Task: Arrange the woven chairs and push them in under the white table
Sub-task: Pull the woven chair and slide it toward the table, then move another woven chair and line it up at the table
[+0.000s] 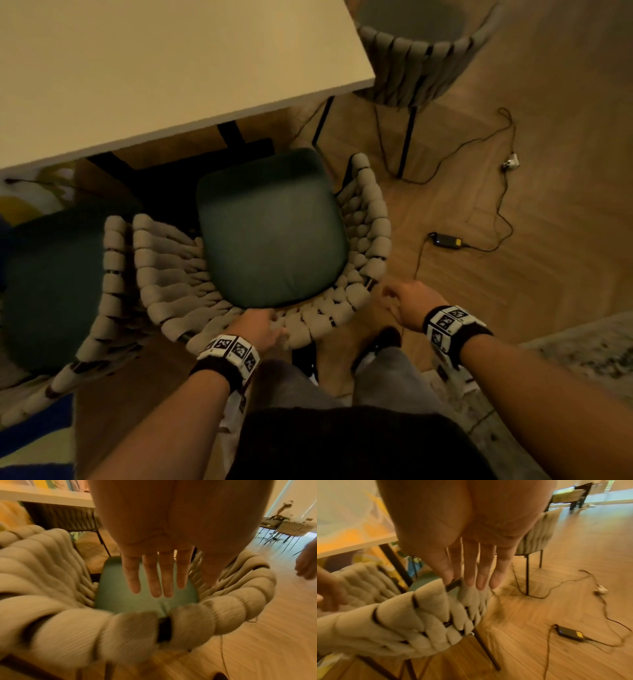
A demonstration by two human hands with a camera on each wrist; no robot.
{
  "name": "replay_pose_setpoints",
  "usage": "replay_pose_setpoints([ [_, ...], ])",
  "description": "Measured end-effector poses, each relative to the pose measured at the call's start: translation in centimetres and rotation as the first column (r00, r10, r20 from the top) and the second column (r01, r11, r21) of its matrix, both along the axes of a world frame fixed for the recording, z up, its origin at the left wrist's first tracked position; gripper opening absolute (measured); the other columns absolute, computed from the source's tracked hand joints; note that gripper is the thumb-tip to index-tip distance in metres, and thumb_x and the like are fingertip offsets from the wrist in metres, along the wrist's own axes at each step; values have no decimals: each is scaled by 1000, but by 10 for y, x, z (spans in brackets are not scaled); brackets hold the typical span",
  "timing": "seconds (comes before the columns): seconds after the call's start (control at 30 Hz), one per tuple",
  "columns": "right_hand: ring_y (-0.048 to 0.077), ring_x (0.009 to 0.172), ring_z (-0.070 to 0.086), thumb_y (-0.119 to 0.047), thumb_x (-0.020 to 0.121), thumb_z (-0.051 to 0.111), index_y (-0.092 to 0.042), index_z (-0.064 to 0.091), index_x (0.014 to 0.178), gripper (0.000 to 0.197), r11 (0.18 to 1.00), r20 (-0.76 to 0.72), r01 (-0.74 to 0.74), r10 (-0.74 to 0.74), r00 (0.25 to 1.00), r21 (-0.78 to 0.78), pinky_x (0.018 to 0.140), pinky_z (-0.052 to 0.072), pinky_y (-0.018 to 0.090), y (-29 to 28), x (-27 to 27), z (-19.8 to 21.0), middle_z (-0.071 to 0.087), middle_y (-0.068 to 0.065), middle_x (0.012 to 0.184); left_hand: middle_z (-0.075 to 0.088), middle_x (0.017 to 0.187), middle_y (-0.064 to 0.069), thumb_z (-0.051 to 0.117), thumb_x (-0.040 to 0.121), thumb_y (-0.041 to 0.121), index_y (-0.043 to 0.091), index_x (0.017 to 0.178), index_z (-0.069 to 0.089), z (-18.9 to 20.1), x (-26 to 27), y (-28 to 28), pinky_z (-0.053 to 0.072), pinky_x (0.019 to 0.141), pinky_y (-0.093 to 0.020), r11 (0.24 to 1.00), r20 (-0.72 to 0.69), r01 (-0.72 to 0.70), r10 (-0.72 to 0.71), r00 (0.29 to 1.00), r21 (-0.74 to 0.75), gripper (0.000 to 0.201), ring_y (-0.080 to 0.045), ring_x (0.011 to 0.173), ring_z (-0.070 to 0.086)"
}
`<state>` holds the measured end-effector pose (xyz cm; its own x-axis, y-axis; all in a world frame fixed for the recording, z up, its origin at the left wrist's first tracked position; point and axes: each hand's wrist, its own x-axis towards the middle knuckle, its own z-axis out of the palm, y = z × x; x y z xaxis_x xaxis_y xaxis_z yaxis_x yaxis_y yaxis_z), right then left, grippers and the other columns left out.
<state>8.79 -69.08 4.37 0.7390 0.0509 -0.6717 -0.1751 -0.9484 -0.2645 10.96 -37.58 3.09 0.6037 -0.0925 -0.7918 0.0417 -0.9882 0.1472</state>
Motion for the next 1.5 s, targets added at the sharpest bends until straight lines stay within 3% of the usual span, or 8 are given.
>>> replay_pose_setpoints([
  [0.3,21,96,62,-28,92,52,-23,60,110,21,929,-224,367,-368,903,-45,80,49,30,-203,-40,-9,67,4,106,73,94,-7,58,90,27,21,92,70,-4,78,-169,51,79,-34,984,152,43,-16,988,-172,13,-28,91,66],
  [0.63,16,86,54,-26,89,54,-28,56,98,10,873,-340,466,-485,806,-141,73,41,24,-355,-12,2,57,-1,98,68,87,-2,55,93,22,23,88,65,10,186,-344,50,76,-32,963,182,42,8,983,-266,11,-21,84,63],
  [0.87,17,88,58,-25,90,56,-23,61,107,18,906,-289,419,-416,862,-55,73,45,27,-404,138,-3,62,2,100,65,113,-5,56,93,31,19,106,68,-2,311,-413,47,91,-32,972,64,185,-177,982,-143,22,-23,110,57],
  [1.03,22,93,61,-29,90,53,-18,63,110,25,958,-221,285,-287,932,-44,75,48,29,-427,299,-11,66,7,107,62,120,-10,55,93,34,18,114,66,-12,442,-442,48,94,-35,979,73,173,-166,983,-107,28,-26,113,56],
  [1.2,28,96,62,-32,95,44,-16,61,110,28,988,-104,156,-154,983,8,79,51,35,-422,476,-5,64,9,107,68,97,-7,57,90,25,17,95,67,-9,577,-454,51,80,-36,972,381,80,10,925,-219,13,-26,93,63],
  [1.3,30,97,60,-29,94,47,-16,54,107,20,1000,71,13,-15,997,28,76,48,37,-407,565,3,62,9,106,64,107,-9,57,89,23,14,102,65,-9,641,-452,45,89,-38,959,544,177,-29,838,-222,18,-28,104,57],
  [1.4,29,103,57,-31,91,53,-17,54,118,30,991,165,-130,127,978,9,84,49,39,-390,629,4,61,8,115,52,130,-6,59,85,33,23,124,55,-12,683,-446,35,105,-41,960,389,278,-247,887,-23,40,-28,123,44],
  [1.5,31,110,54,-37,89,58,-21,47,129,45,944,74,-323,327,942,-65,91,47,42,-379,669,-11,58,8,122,43,141,-3,63,79,43,32,132,48,-20,707,-439,16,115,-51,907,146,396,-414,898,142,56,-29,135,32],
])
